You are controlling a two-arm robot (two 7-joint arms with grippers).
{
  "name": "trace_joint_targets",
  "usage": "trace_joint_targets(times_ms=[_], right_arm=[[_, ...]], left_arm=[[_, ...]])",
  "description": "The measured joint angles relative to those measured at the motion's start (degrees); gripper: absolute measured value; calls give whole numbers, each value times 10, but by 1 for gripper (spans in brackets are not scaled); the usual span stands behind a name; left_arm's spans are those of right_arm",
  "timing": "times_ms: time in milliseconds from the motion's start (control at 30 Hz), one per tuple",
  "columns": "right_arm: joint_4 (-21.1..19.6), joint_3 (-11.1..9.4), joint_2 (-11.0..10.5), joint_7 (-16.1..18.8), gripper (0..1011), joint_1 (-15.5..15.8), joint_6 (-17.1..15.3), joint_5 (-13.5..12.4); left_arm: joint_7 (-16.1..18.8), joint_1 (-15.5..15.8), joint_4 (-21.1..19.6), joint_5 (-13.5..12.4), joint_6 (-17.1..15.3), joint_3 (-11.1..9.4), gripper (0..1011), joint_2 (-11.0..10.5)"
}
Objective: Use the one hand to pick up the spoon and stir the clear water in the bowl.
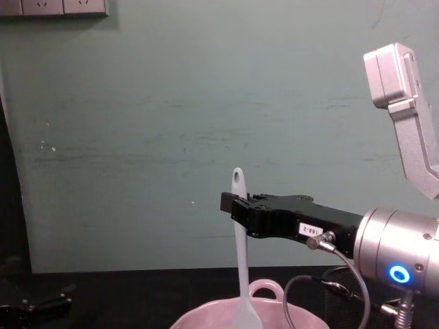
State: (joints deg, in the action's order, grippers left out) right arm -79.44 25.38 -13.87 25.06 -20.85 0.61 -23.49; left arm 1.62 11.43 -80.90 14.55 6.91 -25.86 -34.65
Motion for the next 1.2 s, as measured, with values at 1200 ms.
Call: trace_joint_targets(times_ms=[1200], right_arm=[[11,33,12,2,116,-15,-14,21]], left_arm=[[0,0,0,0,0,0,1011,0]])
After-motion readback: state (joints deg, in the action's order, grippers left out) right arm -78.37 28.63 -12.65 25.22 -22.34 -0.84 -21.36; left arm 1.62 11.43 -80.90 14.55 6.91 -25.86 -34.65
